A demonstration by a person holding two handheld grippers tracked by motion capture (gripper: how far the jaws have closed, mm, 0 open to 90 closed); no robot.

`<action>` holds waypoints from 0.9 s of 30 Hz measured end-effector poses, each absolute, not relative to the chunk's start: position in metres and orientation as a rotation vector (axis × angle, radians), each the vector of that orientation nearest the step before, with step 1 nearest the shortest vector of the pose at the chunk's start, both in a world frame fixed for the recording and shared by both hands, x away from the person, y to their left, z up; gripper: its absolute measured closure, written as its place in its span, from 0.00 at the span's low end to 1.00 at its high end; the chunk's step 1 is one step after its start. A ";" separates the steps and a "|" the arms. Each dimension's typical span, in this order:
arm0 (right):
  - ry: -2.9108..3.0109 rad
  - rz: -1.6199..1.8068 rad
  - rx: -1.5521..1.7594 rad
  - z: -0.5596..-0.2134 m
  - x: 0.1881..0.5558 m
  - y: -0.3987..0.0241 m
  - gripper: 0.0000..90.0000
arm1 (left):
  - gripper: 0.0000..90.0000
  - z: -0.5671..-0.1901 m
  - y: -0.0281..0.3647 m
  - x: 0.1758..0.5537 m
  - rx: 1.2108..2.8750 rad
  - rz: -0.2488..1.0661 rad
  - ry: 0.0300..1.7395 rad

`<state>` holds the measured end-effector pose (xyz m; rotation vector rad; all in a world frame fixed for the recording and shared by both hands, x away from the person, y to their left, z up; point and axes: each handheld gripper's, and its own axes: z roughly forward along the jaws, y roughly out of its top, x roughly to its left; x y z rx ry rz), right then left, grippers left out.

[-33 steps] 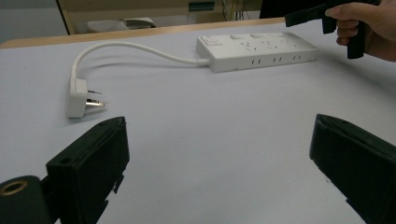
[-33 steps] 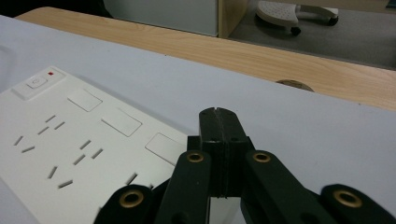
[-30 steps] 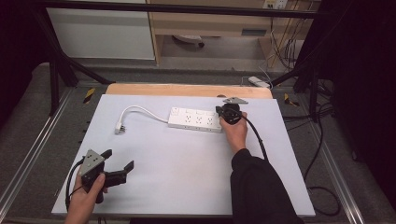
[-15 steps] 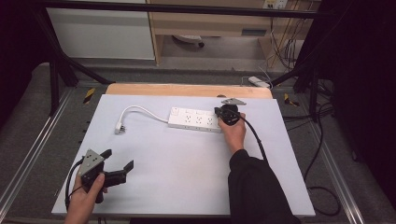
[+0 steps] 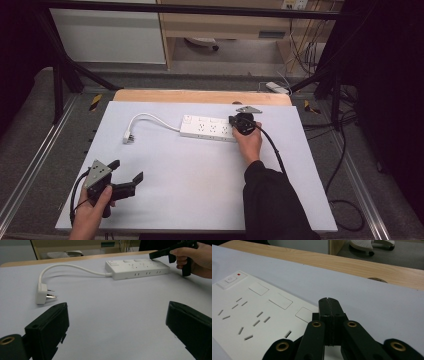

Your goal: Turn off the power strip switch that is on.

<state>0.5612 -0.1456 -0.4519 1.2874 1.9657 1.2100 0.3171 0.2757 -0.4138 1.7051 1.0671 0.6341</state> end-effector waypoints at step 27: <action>1.966 1.184 1.243 -0.450 0.558 -0.139 1.00 | 0.06 -0.414 0.275 0.317 1.707 0.634 1.065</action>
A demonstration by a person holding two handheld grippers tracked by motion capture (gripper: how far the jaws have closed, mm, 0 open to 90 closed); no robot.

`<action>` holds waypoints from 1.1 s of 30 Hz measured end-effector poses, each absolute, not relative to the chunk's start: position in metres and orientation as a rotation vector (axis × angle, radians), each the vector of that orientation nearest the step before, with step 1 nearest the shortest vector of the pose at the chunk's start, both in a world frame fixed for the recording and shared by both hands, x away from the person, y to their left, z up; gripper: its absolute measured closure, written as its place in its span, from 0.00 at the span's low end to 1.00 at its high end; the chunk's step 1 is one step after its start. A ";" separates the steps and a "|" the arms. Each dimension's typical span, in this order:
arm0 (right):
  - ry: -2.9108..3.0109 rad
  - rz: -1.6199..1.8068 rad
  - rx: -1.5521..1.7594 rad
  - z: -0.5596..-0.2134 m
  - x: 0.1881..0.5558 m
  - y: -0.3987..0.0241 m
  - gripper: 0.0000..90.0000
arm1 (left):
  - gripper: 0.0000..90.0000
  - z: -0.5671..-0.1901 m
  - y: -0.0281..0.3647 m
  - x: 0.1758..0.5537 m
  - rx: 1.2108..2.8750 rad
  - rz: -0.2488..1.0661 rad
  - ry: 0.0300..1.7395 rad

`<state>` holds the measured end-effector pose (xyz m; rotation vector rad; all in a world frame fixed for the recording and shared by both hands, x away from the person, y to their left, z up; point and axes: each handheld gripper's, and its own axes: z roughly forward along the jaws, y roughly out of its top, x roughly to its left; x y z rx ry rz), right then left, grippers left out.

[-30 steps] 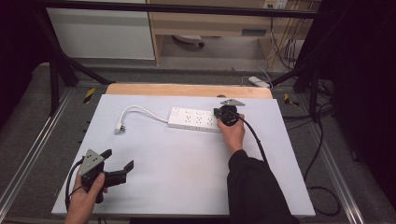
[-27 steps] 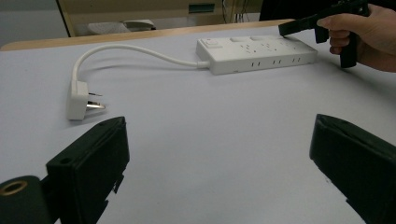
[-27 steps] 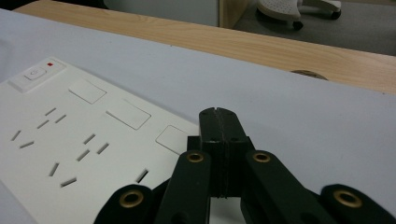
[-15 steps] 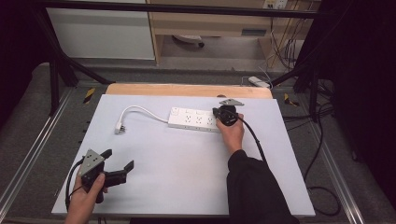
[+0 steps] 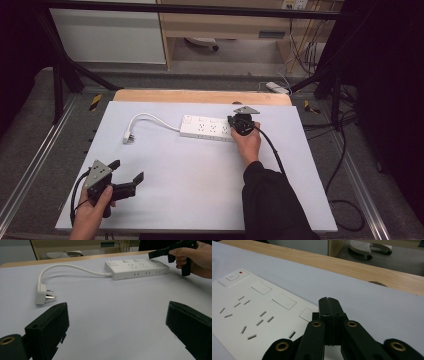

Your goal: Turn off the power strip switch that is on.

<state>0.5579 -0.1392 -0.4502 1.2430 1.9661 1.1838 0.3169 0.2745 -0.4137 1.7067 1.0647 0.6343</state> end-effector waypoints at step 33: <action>1.977 1.201 1.238 -0.436 0.553 -0.145 1.00 | 0.06 -0.414 0.274 0.317 1.711 0.642 1.067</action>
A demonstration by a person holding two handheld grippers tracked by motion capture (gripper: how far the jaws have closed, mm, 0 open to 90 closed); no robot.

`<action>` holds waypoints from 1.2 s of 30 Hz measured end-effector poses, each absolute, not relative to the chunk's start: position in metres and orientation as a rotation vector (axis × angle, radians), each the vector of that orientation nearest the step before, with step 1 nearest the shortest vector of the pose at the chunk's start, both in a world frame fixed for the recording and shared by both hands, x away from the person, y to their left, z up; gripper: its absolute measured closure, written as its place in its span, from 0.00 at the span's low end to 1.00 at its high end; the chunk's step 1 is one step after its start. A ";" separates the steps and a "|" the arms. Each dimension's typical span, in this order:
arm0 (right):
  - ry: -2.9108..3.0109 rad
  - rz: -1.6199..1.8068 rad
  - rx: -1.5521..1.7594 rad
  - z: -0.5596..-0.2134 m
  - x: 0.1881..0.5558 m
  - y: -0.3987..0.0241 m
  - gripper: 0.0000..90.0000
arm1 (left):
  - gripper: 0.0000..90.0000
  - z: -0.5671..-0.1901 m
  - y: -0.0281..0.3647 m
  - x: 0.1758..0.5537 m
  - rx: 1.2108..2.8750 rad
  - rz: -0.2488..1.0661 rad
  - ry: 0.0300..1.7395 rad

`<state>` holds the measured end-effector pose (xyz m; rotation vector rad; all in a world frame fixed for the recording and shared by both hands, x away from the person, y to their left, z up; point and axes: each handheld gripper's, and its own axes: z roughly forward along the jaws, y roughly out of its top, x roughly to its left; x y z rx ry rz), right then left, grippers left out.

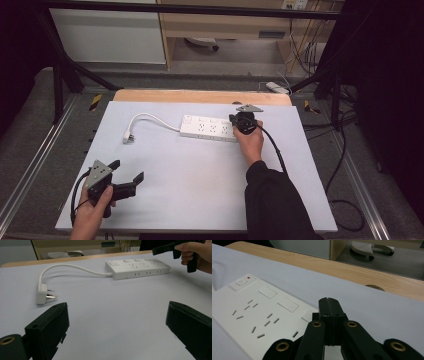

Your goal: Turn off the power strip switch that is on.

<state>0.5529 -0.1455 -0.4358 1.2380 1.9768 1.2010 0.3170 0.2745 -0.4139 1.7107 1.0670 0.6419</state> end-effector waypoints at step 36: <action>1.960 1.278 1.227 -0.402 0.532 -0.171 1.00 | 0.06 -0.414 0.274 0.317 1.707 0.646 1.067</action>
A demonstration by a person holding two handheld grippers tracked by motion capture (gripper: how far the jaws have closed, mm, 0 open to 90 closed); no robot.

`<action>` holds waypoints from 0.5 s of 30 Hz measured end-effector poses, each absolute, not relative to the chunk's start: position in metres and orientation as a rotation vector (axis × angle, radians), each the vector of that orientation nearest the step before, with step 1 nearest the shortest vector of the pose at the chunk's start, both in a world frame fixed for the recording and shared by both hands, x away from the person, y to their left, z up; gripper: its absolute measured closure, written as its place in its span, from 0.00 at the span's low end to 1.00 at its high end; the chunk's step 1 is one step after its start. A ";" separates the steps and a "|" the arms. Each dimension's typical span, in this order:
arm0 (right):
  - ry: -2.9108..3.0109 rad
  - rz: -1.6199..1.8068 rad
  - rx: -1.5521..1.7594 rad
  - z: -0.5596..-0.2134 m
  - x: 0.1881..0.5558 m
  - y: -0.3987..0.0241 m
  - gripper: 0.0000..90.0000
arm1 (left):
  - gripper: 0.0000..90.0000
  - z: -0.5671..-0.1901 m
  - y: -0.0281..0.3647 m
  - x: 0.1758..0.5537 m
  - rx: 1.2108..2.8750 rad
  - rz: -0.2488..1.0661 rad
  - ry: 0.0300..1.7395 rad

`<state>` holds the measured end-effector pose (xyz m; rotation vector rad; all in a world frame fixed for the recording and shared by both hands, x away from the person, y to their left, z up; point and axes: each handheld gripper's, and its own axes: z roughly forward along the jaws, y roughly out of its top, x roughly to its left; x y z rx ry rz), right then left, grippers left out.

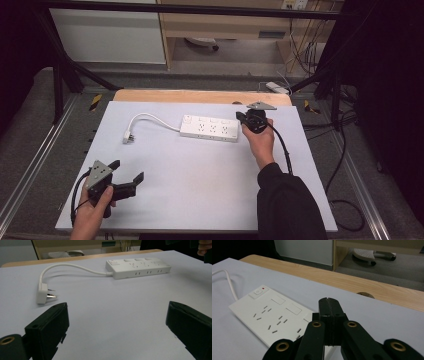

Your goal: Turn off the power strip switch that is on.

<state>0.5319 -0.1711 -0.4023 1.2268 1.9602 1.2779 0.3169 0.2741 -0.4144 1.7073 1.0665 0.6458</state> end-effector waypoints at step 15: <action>1.969 1.302 1.197 -0.382 0.518 -0.181 1.00 | 0.05 -0.414 0.277 0.317 1.688 0.659 1.087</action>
